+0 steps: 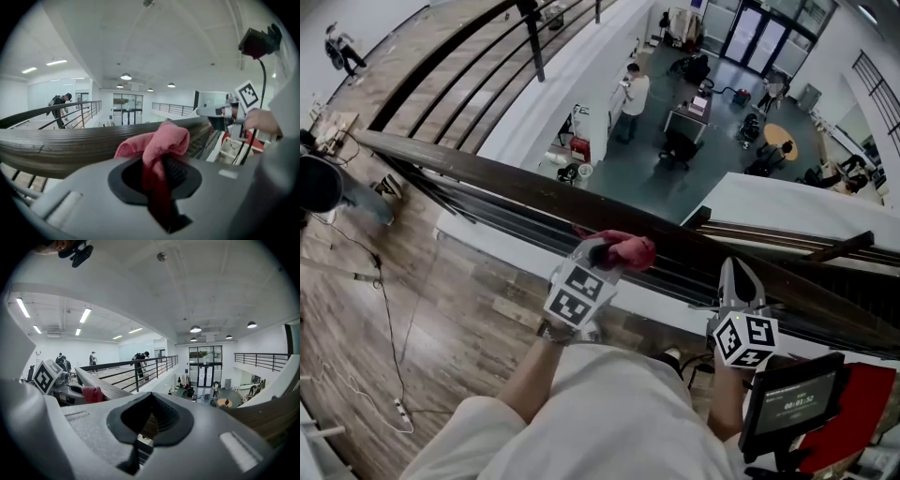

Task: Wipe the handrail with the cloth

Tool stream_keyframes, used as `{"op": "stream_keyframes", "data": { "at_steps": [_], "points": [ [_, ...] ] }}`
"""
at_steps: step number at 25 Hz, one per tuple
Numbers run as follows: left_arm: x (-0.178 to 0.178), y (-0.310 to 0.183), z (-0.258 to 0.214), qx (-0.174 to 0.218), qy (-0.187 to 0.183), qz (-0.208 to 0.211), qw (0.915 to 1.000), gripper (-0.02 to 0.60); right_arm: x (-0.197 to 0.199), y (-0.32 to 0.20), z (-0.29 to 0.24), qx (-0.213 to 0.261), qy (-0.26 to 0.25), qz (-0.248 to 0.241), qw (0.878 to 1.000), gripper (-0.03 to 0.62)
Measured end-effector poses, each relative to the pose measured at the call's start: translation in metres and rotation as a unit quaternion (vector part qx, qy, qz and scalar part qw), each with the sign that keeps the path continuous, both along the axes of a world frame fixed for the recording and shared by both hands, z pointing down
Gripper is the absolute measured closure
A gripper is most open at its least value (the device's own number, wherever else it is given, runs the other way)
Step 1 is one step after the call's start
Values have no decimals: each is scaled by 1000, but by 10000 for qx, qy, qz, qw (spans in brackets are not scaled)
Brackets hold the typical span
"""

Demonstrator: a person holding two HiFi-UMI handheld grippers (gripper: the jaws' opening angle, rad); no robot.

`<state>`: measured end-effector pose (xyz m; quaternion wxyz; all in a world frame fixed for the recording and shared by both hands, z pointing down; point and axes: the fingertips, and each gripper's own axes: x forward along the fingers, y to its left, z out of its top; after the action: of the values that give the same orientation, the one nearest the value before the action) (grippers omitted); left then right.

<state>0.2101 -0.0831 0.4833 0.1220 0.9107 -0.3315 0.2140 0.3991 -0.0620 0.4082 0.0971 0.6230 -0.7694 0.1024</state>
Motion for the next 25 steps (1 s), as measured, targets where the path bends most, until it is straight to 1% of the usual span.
{"op": "stream_keyframes", "data": {
  "at_steps": [5, 10, 15, 18, 22, 25],
  "points": [
    [-17, -7, -2, -2, -65, -269, 9996, 505, 3, -4, 2, -33, -29, -36, 10000, 591],
    [-67, -20, 0, -6, -152, -469, 9988, 504, -37, -17, 3, -36, -23, -136, 9999, 591],
    [-92, -24, -5, 141, -233, -757, 9968, 505, -46, -21, 2, -56, 10, -202, 9998, 591],
    [-102, -27, -15, 342, -135, -863, 9956, 505, -49, -24, 3, -79, -9, -245, 9997, 591],
    [-129, -42, -32, 554, 161, -1264, 9903, 508, -59, -30, 0, -79, -13, -344, 9994, 591],
    [-133, -53, -42, 561, 147, -1200, 9911, 505, -64, -32, -1, -82, 14, -402, 9992, 591]
  ]
}}
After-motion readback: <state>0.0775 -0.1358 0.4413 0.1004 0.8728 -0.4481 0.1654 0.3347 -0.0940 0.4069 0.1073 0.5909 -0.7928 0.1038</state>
